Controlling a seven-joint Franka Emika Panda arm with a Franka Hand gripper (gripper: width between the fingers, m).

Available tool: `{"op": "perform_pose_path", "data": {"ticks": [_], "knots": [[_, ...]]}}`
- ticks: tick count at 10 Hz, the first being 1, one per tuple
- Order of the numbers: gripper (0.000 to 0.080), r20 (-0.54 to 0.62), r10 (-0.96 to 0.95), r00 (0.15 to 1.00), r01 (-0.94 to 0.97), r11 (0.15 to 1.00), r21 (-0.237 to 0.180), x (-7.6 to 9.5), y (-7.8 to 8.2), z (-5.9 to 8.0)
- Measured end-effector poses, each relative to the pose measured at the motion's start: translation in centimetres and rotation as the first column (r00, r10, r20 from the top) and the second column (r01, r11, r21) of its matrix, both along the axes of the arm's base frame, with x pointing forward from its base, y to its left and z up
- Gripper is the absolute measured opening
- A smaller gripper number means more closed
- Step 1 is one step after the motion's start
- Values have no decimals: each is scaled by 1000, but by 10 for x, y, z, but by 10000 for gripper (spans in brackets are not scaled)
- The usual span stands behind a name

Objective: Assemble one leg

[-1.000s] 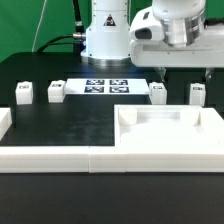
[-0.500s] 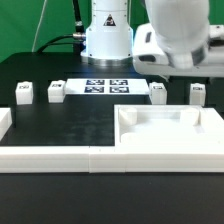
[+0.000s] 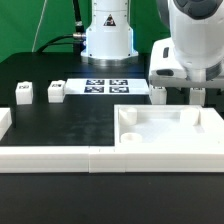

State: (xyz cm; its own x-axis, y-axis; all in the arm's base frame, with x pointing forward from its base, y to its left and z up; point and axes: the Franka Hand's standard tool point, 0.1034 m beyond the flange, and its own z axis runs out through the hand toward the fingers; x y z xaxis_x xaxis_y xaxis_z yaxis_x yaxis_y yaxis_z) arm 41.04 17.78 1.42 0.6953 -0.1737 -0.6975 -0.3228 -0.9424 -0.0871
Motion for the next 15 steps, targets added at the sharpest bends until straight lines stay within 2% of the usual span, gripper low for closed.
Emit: {"op": "perform_pose_path", "data": {"ticks": [3,4,8,9,10,11,12,15], "knots": [[648,-36,18,999,-18,1000,13,-10,-1,0],[648,-100,27,995,-25,999,24,-17,-2,2],[648,-101,6,995,-5,1000,8,-12,-1,-4],[562,-96,1,995,0,1000,4,-10,-1,-4],[425,-94,1,996,0,1000,4,-10,-1,-4],[425,-94,1,996,0,1000,4,-10,-1,-5],[286,-95,1,996,0,1000,4,-10,-1,-5],[287,-95,1,996,0,1000,4,-10,-1,-5]]}}
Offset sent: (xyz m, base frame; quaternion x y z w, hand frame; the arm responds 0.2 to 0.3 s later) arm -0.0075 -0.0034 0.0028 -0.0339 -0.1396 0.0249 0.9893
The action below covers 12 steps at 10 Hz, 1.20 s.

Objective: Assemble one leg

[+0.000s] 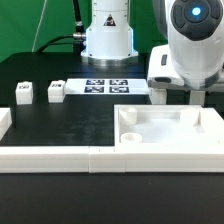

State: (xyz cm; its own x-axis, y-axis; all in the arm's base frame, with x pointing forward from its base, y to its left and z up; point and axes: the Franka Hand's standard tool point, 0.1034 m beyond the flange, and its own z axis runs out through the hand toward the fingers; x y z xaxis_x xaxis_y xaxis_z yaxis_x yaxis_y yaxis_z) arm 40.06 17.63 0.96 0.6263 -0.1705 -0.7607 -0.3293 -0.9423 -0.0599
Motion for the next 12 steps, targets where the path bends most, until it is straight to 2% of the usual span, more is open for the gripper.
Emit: {"op": "perform_pose_path", "data": {"ticks": [4,7,8,11,12], "knots": [[287,1,-1,1000,1,1000,1,1,0,1],[287,31,-4,1000,3,1000,16,19,-7,50],[287,42,-4,999,3,1000,17,23,-8,57],[288,89,-13,996,12,1000,6,27,-7,50],[288,177,-13,984,15,1000,-10,35,-8,47]]}}
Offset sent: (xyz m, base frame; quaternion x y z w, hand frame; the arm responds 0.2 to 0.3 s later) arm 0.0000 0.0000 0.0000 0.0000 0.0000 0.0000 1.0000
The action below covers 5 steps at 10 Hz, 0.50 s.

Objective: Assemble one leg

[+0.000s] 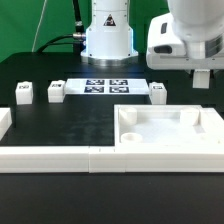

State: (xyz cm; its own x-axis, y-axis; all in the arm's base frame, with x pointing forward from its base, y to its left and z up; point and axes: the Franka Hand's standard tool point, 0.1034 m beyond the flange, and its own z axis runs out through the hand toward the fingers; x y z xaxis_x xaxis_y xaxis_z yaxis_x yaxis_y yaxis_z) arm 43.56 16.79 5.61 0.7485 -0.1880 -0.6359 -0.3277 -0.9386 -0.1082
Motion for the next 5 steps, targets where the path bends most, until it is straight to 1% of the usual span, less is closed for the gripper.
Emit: {"op": "perform_pose_path", "data": {"ticks": [1,2,3,4,5], "knots": [[288,102,36,994,-35,999,-19,8,-10,-6],[288,188,60,980,-51,997,-52,18,-18,1],[288,234,85,969,-70,995,-71,24,-23,13],[288,308,115,944,-89,991,-97,36,-27,29],[288,362,130,923,-95,989,-113,45,-31,40]]}}
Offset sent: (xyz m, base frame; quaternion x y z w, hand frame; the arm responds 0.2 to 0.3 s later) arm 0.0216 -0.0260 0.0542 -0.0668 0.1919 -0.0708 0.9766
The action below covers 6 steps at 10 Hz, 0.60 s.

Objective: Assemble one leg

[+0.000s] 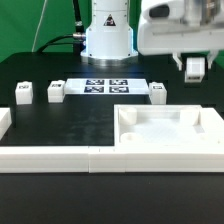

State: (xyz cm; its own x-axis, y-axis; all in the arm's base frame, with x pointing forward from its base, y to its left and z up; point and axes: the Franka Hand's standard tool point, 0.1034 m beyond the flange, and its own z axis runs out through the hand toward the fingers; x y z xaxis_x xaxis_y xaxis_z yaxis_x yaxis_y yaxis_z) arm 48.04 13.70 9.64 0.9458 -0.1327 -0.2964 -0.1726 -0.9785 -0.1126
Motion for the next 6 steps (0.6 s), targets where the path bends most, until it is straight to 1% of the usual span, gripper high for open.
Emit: {"op": "perform_pose_path", "data": {"ticks": [1,2,3,4,5,6], "knots": [[288,76,-17,997,17,1000,-5,8,1,3],[288,179,-21,984,23,1000,-9,10,3,2],[288,222,-18,975,21,1000,-14,6,4,1],[288,324,-19,946,25,1000,-15,14,6,1],[288,427,25,904,-13,999,-31,22,5,-3],[288,495,34,868,-18,999,-38,30,-1,-3]]}}
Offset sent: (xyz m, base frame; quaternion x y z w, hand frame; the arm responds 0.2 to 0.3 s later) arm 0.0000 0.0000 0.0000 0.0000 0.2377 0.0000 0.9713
